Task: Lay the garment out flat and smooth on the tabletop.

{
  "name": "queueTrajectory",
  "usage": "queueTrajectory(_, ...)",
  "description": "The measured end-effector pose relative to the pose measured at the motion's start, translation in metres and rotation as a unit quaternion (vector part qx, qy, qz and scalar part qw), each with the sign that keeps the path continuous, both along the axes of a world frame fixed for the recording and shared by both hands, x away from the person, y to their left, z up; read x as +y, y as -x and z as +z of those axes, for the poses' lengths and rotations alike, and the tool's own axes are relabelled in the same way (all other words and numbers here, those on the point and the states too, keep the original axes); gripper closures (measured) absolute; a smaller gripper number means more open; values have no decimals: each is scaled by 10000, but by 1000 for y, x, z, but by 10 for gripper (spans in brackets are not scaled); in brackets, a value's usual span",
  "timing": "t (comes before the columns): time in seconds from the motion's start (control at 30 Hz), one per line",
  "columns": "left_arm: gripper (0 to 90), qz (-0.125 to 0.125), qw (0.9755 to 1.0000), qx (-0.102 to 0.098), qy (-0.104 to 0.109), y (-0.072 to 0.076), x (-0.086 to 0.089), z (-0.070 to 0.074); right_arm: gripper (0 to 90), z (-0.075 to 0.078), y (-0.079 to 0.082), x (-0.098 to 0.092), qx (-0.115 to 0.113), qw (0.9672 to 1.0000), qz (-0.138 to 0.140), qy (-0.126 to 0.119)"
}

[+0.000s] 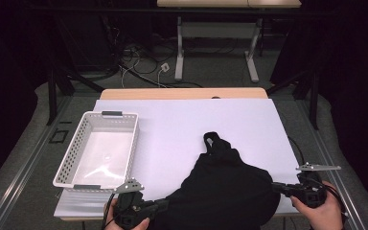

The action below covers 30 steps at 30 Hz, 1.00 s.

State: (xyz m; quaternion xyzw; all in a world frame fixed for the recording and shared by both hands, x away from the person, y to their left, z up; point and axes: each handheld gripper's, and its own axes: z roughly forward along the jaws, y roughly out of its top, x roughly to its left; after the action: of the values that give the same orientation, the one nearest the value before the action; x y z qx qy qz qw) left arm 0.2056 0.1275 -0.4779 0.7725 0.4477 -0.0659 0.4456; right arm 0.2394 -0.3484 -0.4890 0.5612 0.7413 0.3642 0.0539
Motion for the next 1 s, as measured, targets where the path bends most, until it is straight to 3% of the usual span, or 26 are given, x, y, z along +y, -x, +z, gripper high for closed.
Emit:
queueTrajectory(0.17, 865, -87, 9995, 247, -177, -10, -10, -20, 862, -3, -3, -4, 5, 9999, -99, 15)
queueTrajectory(0.3, 794, -24, 9996, 238, -178, -14, -10, -24, 858, -4, -3, -4, 2, 10000, -84, -15)
queueTrajectory(0.4, 705, 80, 9998, 158, 4, -16, -7, -21, 845, -4, -3, -4, 1, 9999, -88, -67)
queueTrajectory(0.5, 661, 166, 9998, 76, 31, -18, -3, -18, 831, -3, -4, -4, -100, 9999, -130, -44)
queueTrajectory(0.7, 624, 330, 9994, -70, -119, -30, -1, -22, 758, -4, -7, -2, -190, 9997, -165, -59)
queueTrajectory(1.0, 501, 333, 9973, -585, -291, -59, -16, -34, 658, -6, -21, 14, -468, 9988, -22, 113)
